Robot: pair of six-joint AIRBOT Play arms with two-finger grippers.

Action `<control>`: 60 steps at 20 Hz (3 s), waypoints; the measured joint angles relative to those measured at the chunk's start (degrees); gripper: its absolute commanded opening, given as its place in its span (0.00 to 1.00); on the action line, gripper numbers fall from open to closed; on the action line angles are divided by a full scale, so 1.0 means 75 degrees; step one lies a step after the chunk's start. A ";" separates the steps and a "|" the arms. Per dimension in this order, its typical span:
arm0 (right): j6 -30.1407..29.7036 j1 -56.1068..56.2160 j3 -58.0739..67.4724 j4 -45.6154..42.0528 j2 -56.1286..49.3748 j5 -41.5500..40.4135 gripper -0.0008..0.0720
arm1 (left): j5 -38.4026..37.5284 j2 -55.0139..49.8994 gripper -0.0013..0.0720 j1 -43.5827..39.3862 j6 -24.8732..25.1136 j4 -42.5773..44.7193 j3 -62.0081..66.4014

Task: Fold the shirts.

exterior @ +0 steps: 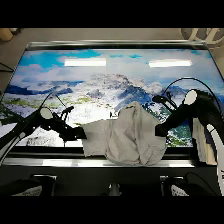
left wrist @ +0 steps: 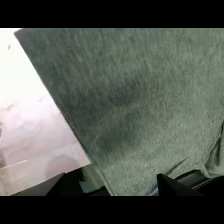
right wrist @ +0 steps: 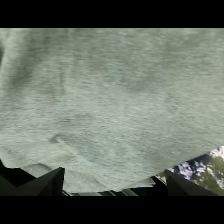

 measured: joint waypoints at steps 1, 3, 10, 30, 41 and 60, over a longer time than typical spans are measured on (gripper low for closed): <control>0.0055 -0.0140 -0.0015 -0.0149 -0.0017 -0.0090 0.96 | 0.0157 -0.0082 0.99 -0.0093 -0.0003 -0.0122 -0.0067; 0.0125 -0.0627 -0.0070 -0.0213 -0.0044 -0.0274 0.96 | 0.0490 -0.0221 0.73 -0.0306 -0.0096 -0.0440 -0.0146; -0.0102 -0.2270 -0.0935 0.1110 -0.0685 -0.0603 0.95 | 0.1649 -0.0396 0.05 -0.0772 -0.0300 -0.0536 -0.0146; -0.0525 -0.2515 0.5901 0.2766 0.2072 -0.3142 0.03 | 0.3620 0.2640 0.05 0.1839 0.0076 -0.0641 0.8081; 0.0443 -0.2521 0.6662 0.1967 0.2990 0.0003 0.03 | 0.3870 0.2722 0.05 0.2349 0.0152 -0.0254 0.8891; 0.0711 -0.2524 -0.1923 0.1868 0.1734 -0.2235 0.03 | 0.0947 -0.2891 0.70 0.0207 0.0032 0.0064 0.6811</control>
